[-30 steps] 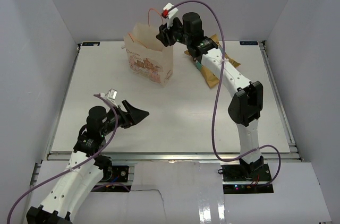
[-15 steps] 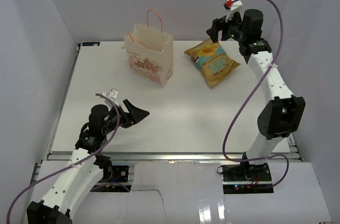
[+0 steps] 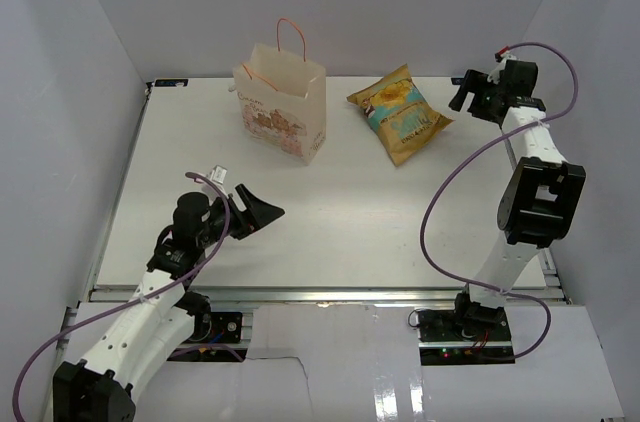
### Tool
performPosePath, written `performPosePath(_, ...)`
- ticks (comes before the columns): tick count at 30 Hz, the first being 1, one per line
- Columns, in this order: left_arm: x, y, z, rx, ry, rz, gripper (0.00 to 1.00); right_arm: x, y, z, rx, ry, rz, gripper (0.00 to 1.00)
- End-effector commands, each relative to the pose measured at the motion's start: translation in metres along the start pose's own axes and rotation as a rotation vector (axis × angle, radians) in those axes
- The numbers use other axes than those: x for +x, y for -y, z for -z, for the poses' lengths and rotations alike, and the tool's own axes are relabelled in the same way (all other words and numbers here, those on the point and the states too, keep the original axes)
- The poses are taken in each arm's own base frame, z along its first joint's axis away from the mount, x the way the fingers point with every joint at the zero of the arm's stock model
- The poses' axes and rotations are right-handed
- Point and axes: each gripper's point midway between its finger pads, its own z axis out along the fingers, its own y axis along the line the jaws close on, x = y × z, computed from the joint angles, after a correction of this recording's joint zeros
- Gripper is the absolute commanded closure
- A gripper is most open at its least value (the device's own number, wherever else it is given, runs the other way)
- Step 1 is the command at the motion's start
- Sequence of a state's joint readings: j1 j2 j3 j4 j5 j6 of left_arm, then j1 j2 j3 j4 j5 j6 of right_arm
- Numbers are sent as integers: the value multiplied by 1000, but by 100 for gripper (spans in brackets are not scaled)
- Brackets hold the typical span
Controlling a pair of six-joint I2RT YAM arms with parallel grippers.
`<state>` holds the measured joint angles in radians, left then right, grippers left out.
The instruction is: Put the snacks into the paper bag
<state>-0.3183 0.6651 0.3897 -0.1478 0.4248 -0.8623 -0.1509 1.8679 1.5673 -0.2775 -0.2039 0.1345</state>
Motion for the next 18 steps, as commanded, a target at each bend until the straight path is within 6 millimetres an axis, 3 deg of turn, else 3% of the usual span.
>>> performPosePath(1,0,7,-1,37,-6,0,12,12,17,-5,58,-29,-221,5)
performPosePath(3,1,7,-3,34,-14,5,12,20,22,-9,42,-50,-287,5)
performPosePath(7,2,7,-5,33,-29,17,12,39,4,-26,-85,-111,-390,3)
performPosePath(11,0,10,-5,32,-28,25,12,51,1,-43,-141,-131,-431,4)
performPosePath(18,0,9,-5,21,-29,48,12,59,-9,-63,-241,-138,-473,6)
